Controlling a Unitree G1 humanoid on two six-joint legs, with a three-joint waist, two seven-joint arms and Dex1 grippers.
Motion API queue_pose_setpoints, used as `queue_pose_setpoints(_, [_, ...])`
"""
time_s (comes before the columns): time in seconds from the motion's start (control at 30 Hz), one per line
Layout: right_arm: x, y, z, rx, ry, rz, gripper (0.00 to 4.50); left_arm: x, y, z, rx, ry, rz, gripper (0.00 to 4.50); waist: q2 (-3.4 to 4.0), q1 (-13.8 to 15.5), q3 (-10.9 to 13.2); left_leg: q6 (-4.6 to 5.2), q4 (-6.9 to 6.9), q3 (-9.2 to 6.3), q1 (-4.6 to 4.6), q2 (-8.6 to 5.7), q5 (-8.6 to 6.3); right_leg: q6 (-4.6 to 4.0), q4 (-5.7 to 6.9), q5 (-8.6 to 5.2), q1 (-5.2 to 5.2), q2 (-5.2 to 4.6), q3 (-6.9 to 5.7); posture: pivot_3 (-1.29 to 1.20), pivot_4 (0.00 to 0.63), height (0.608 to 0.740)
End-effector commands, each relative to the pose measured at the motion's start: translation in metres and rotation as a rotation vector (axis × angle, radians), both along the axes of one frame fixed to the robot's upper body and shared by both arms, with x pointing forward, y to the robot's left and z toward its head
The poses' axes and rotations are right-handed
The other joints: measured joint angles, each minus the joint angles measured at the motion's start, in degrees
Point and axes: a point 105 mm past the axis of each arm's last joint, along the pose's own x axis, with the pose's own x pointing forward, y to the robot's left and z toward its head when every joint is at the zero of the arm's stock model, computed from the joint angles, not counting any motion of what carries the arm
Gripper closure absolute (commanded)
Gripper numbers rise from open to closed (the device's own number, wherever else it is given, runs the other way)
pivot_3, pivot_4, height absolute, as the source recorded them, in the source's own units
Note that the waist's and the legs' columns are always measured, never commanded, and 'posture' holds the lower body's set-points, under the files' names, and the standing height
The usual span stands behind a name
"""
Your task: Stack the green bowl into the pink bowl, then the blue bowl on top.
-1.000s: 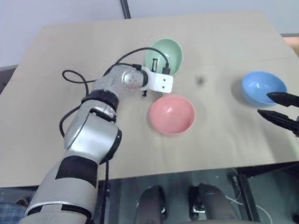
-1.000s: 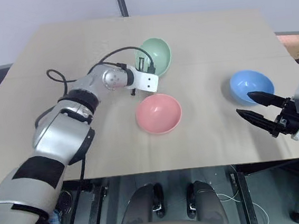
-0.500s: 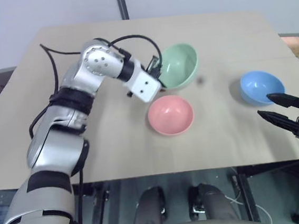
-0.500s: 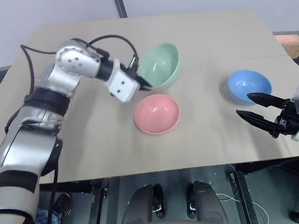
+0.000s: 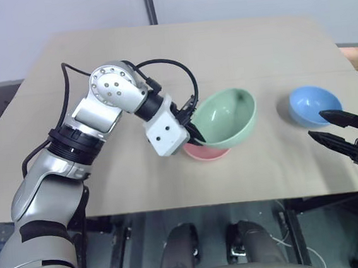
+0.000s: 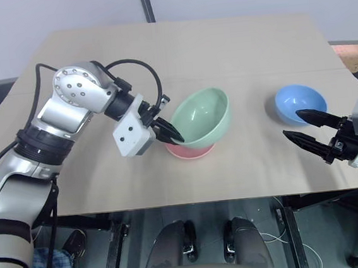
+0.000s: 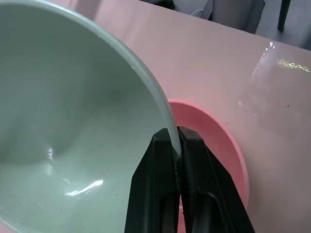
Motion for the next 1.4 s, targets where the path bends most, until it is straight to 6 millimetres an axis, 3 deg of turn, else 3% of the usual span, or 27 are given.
queue_pose_setpoints(0.03, [-0.003, 0.000, 0.010, -0.013, -0.051, -0.004, 1.23, 0.004, 0.004, 0.008, 0.023, -0.051, 0.008, 4.43, 0.00, 0.0, 0.0, 0.00, 0.00, 0.00, 0.00, 0.00, 0.00, 0.00, 0.00, 0.00, 0.00, 0.01, 0.00, 0.00, 0.150, 0.740])
queue_pose_setpoints(0.33, [-0.002, 0.000, 0.009, -0.010, -0.055, -0.009, 1.23, 0.003, 0.011, 0.006, 0.075, -0.050, 0.023, 4.43, 0.00, 0.0, 0.0, 0.01, 0.00, 0.00, -0.02, 0.01, -0.01, 0.00, -0.01, 0.00, 0.00, 0.01, 0.00, 0.00, 0.150, 0.740])
queue_pose_setpoints(0.43, [-0.002, 0.000, 0.008, -0.009, -0.054, -0.010, 1.23, 0.005, 0.011, 0.007, 0.070, -0.062, 0.023, 3.26, 0.00, 0.0, 0.0, 0.02, 0.00, 0.00, -0.02, 0.00, -0.01, 0.00, -0.02, 0.00, 0.00, 0.01, 0.00, 0.00, 0.150, 0.740])
queue_pose_setpoints(0.67, [-0.001, 0.001, 0.009, -0.006, -0.055, -0.007, 1.23, 0.014, 0.001, 0.019, -0.005, -0.125, 0.025, 0.03, 0.00, 0.1, 0.0, 0.19, 0.00, -0.01, -0.03, -0.01, -0.12, 0.00, -0.03, 0.00, 0.00, 0.00, 0.00, 0.00, 0.150, 0.740])
queue_pose_setpoints(0.87, [0.002, -0.001, 0.009, -0.022, -0.050, -0.009, 1.23, 0.014, 0.026, 0.040, -0.151, 0.107, 0.228, 0.03, 0.02, -0.3, 0.0, 0.18, -0.04, 0.02, 0.01, 0.06, -0.11, 0.00, -0.02, 0.00, -0.03, -0.02, 0.06, 0.00, 0.150, 0.740])
queue_pose_setpoints(1.13, [0.024, -0.006, 0.002, -0.078, 0.001, -0.092, 1.23, 0.008, 0.068, 0.077, -0.414, 0.481, 0.479, 0.03, 0.03, -0.1, 0.0, 0.18, -0.05, 0.02, 0.01, 0.06, -0.11, 0.00, -0.02, -0.01, -0.03, -0.17, 0.04, 0.00, 0.150, 0.740])
queue_pose_setpoints(1.4, [0.057, -0.017, 0.001, -0.198, 0.035, -0.185, 1.23, 0.019, 0.111, 0.094, -0.586, 0.573, 0.697, 0.03, 0.05, -0.1, 0.0, 0.18, -0.06, 0.03, 0.01, 0.03, -0.11, 0.00, -0.02, -0.01, -0.05, -0.18, 0.02, 0.00, 0.150, 0.740])
